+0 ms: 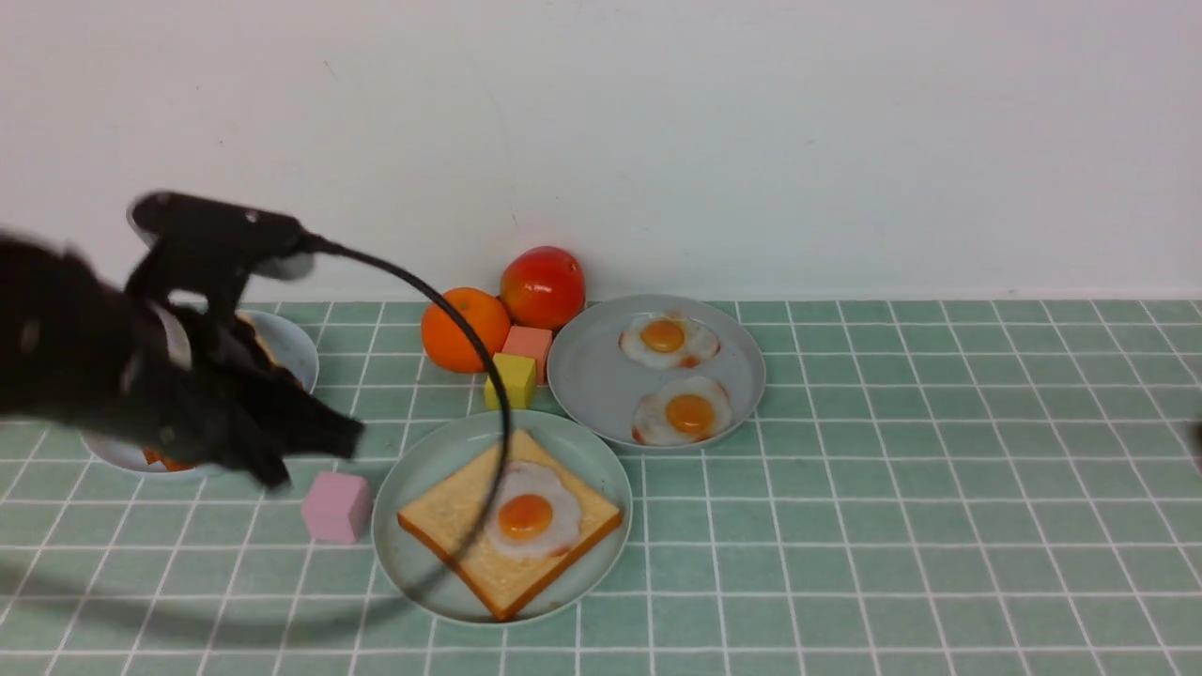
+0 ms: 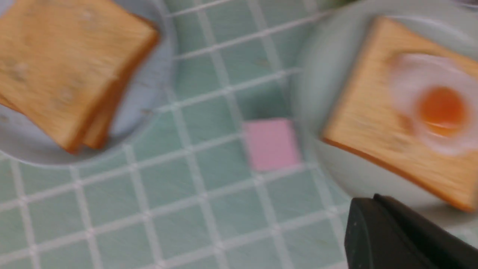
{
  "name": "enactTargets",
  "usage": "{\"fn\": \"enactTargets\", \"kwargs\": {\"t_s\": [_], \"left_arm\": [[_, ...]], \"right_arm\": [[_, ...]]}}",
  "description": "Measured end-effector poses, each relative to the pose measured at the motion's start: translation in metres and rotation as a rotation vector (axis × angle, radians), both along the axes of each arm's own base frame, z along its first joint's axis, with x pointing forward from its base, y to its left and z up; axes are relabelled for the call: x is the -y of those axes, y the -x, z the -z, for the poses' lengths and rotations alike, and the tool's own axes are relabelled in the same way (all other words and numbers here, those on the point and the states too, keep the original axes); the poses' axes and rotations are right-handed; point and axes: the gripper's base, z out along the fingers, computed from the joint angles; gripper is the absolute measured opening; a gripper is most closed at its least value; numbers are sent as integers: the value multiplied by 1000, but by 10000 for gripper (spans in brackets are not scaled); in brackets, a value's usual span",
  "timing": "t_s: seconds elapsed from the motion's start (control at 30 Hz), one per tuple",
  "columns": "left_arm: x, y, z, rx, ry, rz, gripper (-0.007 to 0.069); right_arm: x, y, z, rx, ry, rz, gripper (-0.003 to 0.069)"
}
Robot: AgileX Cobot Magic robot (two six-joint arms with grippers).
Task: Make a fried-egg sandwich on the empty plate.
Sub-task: Use the left arm to grab a slice of bread
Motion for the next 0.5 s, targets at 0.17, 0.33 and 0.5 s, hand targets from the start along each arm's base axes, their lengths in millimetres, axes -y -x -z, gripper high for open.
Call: {"fn": "enactTargets", "kwargs": {"t_s": [0.17,0.33,0.5], "left_arm": [[-42,-56,18,-36,-79,19,-13],[-77,-96,33,-93,-150,49,-4],[-95,-114,43,-129,-263,176,91]], "right_arm": [[13,27,-4,76,-17,8,3],[12,24,0,31,12,5,3],[6,11,6,-27,40,2,6]]}}
